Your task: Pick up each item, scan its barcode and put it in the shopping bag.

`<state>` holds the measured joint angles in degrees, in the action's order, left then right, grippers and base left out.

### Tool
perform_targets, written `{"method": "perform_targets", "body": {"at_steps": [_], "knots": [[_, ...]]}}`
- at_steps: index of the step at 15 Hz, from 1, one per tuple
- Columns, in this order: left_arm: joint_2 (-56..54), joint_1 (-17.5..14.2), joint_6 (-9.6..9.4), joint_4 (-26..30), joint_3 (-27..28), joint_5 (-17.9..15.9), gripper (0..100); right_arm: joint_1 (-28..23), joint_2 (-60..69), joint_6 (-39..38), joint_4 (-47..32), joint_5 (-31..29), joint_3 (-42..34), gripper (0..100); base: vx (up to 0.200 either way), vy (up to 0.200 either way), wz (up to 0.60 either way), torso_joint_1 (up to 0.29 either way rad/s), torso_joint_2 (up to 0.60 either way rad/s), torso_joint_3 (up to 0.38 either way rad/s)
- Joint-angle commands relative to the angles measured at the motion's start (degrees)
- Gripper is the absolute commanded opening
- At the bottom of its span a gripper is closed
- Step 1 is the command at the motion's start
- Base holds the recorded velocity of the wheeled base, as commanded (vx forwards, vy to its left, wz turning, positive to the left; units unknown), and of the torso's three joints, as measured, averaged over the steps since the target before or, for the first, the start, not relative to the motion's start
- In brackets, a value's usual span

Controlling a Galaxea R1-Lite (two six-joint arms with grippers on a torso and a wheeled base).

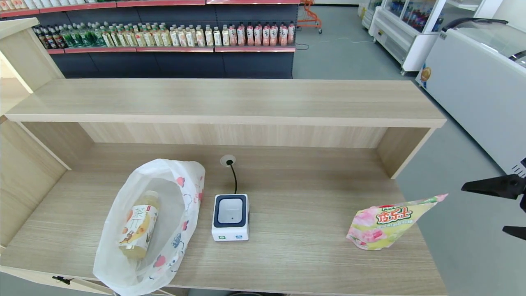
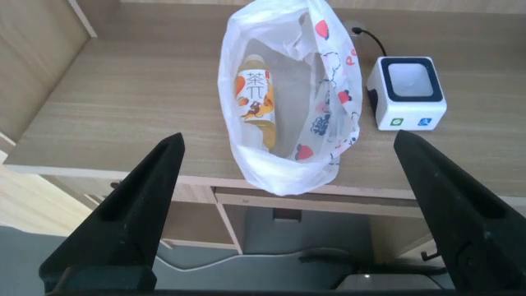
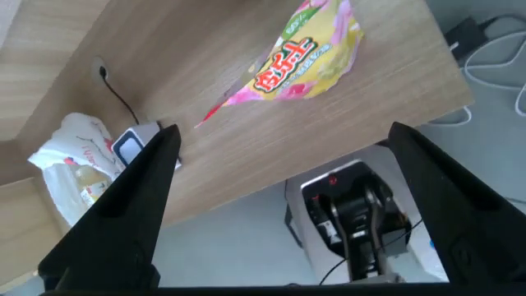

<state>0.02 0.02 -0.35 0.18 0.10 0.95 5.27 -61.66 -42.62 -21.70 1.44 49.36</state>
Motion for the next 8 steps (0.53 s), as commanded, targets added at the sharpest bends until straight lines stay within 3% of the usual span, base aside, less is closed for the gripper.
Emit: {"method": "perform_targets", "body": {"at_steps": [1,8], "knots": [[0.0,0.0,0.00,0.0,0.0,0.0,100,0.5,0.7,-3.1,-2.3,-0.2,2.7,100,0.000,0.000,0.00,0.000,0.00,0.000],[0.0,0.0,0.00,0.0,0.0,0.0,100,-0.1,-4.2,-6.2,-4.1,-5.9,1.4,100,0.000,0.000,0.00,0.000,0.00,0.000]]}}
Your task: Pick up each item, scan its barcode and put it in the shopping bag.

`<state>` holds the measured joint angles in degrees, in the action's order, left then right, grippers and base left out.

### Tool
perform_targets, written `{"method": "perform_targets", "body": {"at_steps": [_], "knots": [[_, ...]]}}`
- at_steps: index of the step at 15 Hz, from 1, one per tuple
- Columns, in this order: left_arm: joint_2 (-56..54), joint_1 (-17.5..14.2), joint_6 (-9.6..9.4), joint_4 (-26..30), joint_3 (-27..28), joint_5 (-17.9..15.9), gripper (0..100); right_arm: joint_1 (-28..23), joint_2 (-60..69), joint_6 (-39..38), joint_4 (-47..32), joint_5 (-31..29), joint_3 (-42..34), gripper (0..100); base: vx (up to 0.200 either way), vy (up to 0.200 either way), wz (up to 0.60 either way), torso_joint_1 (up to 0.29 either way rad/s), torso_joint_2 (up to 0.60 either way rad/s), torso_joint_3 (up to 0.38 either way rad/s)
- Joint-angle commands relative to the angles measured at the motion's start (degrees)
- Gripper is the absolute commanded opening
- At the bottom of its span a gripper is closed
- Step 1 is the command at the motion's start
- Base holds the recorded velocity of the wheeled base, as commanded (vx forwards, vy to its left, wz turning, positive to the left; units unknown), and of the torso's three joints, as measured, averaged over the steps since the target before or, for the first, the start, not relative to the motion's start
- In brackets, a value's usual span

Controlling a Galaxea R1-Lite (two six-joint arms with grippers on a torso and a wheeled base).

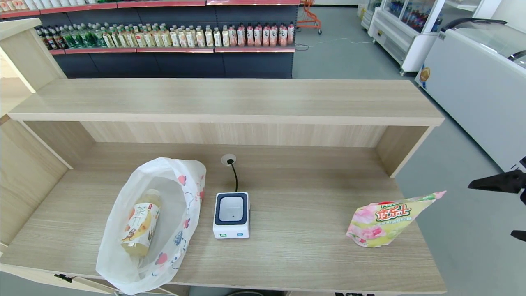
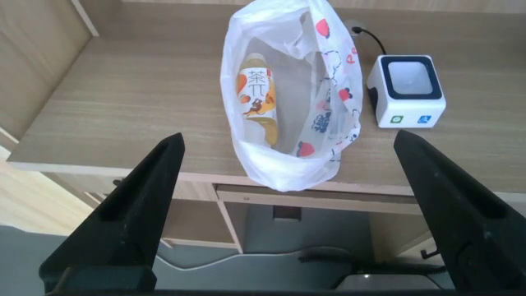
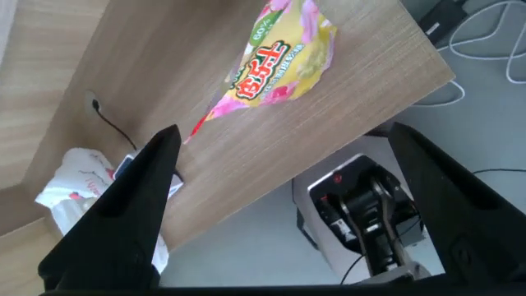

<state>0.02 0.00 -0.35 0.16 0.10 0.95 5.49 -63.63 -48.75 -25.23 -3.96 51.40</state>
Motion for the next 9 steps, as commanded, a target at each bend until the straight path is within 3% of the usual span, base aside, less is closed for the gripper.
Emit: {"method": "perform_targets", "body": {"at_steps": [1,5,9], "knots": [[0.0,0.0,0.00,0.0,0.0,0.0,100,-0.8,-3.3,-0.4,-1.5,-1.5,-1.3,100,0.000,0.000,0.00,0.000,0.00,0.000],[0.0,0.0,0.00,0.0,0.0,0.0,100,-0.8,-9.2,-2.0,0.1,-1.9,-2.6,100,0.000,0.000,0.00,0.000,0.00,0.000],[0.0,0.0,0.00,0.0,0.0,0.0,100,-0.3,-20.1,-0.6,15.2,-2.2,-5.9,100,0.000,0.000,0.00,0.000,0.00,0.000]]}}
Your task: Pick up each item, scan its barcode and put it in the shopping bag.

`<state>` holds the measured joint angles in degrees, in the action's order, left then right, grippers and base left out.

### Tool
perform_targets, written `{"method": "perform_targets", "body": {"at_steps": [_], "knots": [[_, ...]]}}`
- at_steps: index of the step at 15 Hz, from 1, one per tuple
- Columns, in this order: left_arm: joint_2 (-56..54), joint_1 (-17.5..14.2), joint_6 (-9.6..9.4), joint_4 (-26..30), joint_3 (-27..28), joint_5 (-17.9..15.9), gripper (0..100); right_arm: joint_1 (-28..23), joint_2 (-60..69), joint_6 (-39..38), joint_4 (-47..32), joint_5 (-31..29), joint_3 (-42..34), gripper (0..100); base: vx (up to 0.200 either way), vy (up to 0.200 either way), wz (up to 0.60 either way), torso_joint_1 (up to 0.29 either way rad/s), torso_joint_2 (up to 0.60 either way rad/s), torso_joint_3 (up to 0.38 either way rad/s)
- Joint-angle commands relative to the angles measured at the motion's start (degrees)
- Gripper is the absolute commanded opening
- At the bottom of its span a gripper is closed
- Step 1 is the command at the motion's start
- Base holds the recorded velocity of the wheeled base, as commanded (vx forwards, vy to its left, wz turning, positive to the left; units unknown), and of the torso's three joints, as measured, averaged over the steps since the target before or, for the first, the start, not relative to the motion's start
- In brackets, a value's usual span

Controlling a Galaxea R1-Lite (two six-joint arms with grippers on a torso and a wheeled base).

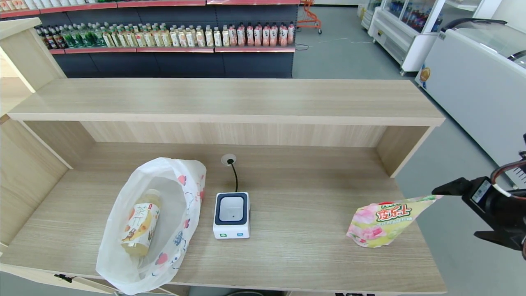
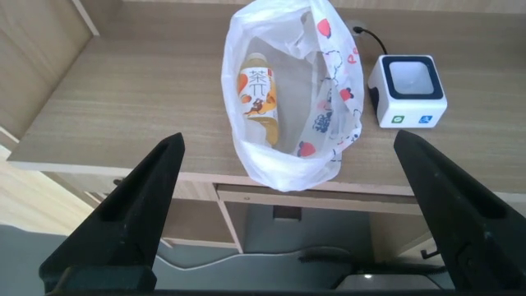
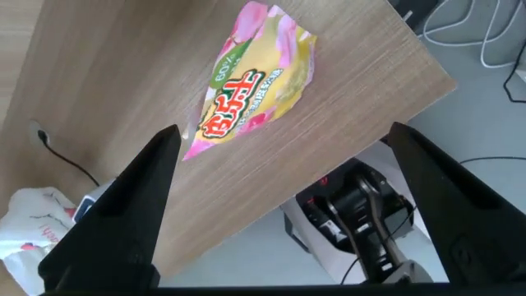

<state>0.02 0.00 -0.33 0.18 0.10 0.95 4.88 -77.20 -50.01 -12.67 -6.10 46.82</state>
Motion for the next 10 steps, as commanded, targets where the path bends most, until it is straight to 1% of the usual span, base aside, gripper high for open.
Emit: {"method": "perform_targets", "body": {"at_steps": [1,4,6,8,9,10], "knots": [[0.0,0.0,-0.02,0.0,0.0,0.0,100,0.7,-9.3,0.8,4.3,-0.1,-1.3,100,0.000,0.000,0.00,0.000,0.00,0.000],[0.0,0.0,-0.02,0.0,0.0,0.0,100,1.5,-16.5,0.8,7.5,-0.1,-1.3,100,0.000,0.000,0.00,0.000,0.00,0.000],[0.0,0.0,-0.02,0.0,0.0,0.0,100,3.3,-21.5,0.8,10.6,0.0,-1.2,100,0.000,0.000,0.00,0.000,0.00,0.000],[0.0,0.0,-0.02,0.0,0.0,0.0,100,4.5,-24.2,0.8,13.5,0.0,-1.0,100,0.000,0.000,0.00,0.000,0.00,0.000],[0.0,0.0,-0.02,0.0,0.0,0.0,100,5.9,-25.5,0.8,16.3,-0.1,-1.2,100,0.000,0.000,0.00,0.000,0.00,0.000],[0.0,0.0,-0.02,0.0,0.0,0.0,100,6.0,-25.5,0.8,16.4,-0.1,-1.2,100,0.000,0.000,0.00,0.000,0.00,0.000]]}}
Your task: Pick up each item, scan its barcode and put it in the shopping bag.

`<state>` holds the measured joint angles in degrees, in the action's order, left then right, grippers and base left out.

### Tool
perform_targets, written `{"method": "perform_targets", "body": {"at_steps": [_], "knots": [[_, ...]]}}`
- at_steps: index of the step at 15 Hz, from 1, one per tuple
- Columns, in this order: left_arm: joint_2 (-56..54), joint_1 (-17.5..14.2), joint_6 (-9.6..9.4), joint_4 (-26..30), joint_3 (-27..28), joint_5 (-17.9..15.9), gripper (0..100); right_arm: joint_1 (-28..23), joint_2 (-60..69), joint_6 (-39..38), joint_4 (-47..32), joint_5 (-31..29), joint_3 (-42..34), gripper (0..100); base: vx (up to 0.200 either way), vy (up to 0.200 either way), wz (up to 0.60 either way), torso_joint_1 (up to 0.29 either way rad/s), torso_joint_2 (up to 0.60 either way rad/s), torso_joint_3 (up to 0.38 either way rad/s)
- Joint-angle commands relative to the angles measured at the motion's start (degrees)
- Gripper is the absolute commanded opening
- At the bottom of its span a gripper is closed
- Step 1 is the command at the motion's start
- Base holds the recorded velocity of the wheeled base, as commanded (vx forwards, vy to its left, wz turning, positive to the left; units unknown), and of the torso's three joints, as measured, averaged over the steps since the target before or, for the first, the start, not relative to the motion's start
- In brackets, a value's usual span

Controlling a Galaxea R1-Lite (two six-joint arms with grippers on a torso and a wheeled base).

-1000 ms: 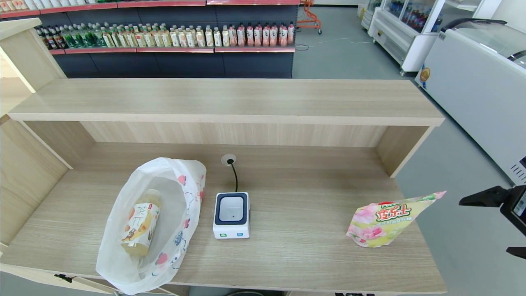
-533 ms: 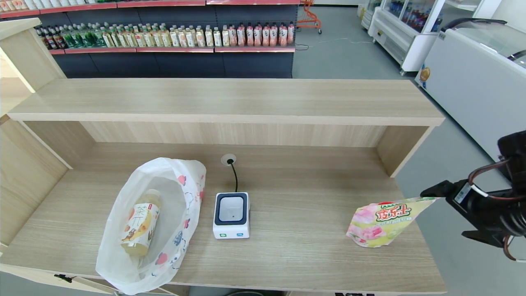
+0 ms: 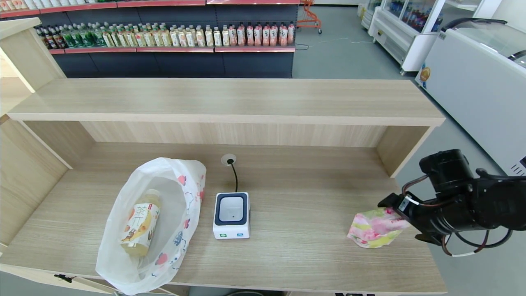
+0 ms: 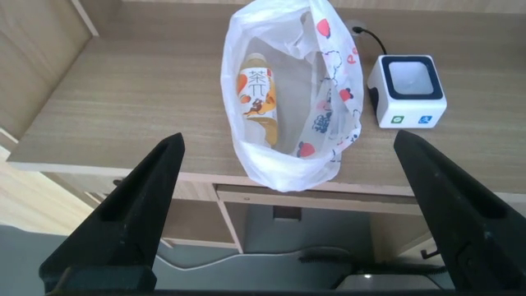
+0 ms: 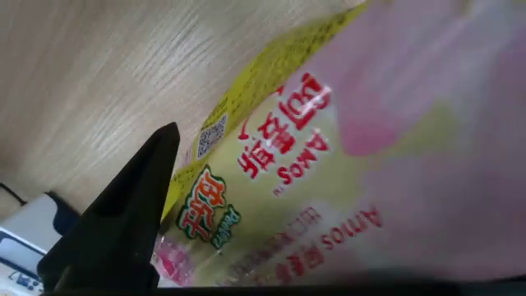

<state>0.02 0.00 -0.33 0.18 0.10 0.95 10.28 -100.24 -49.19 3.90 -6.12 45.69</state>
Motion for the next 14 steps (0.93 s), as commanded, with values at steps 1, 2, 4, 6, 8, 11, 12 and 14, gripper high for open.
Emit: {"method": "perform_targets", "body": {"at_steps": [1,2,4,6,8,11,12,14], "knots": [[0.0,0.0,-0.02,0.0,0.0,0.0,100,1.6,-3.9,0.4,2.6,0.0,0.1,0,0.000,0.000,0.00,0.000,0.00,0.000],[0.0,0.0,-0.02,0.0,0.0,0.0,100,1.7,-4.7,1.3,2.9,-0.1,0.3,0,0.000,0.000,0.00,0.000,0.00,0.000],[0.0,0.0,-0.02,0.0,0.0,0.0,100,2.5,-7.7,7.8,2.8,-6.2,-0.2,0,0.000,0.000,0.00,0.000,0.00,0.000],[0.0,0.0,-0.02,0.0,0.0,0.0,100,3.3,-8.1,12.2,3.4,-7.3,-1.8,0,0.000,0.000,0.00,0.000,0.00,0.000],[0.0,0.0,-0.02,0.0,0.0,0.0,100,3.5,-7.8,15.3,5.1,-8.1,-2.3,0,0.000,0.000,0.00,0.000,0.00,0.000],[0.0,0.0,-0.02,0.0,0.0,0.0,100,3.4,-0.6,25.5,7.6,-7.2,-1.4,0,0.000,0.000,0.00,0.000,0.00,0.000],[0.0,0.0,-0.02,0.0,0.0,0.0,100,3.3,3.4,30.2,8.9,-3.7,-1.3,0,0.000,0.000,0.00,0.000,0.00,0.000],[0.0,0.0,-0.02,0.0,0.0,0.0,100,3.3,12.1,39.3,10.8,7.8,-1.7,0,0.000,0.000,0.00,0.000,0.00,0.000]]}}
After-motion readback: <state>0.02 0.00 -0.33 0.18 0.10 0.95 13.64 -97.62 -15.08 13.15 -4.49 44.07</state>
